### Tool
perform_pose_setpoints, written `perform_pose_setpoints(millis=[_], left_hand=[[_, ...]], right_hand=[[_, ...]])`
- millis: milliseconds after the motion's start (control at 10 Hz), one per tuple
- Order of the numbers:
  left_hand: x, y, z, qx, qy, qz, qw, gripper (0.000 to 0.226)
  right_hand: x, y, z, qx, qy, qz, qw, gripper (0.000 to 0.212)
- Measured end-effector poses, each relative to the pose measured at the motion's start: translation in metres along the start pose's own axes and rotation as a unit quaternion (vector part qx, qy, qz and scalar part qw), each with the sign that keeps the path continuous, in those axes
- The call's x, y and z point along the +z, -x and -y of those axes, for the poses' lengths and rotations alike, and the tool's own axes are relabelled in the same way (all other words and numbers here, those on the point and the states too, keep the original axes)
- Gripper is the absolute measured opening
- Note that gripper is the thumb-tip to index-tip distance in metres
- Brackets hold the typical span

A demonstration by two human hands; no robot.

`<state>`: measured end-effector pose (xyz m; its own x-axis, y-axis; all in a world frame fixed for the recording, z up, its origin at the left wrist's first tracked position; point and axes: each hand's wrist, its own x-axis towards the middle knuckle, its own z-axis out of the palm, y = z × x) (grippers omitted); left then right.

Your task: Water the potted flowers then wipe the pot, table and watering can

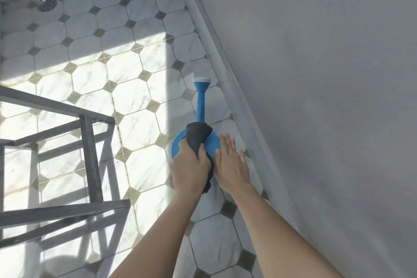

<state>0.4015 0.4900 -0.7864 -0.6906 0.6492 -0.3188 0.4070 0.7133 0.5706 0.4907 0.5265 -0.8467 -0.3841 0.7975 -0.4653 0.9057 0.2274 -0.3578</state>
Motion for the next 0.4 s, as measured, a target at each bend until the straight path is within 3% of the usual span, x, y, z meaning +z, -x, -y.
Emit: perform_pose_setpoints(millis=[200,400], left_hand=[[0.007,-0.002,0.005,-0.001,0.004,0.011,1.0,0.033],[-0.029,0.005,-0.009,-0.016,-0.087,0.063,0.994,0.058]], right_hand=[[0.009,-0.01,-0.003,-0.009,-0.032,0.016,0.999,0.051],[-0.039,0.02,0.006,-0.017,0.001,0.011,1.0,0.051]])
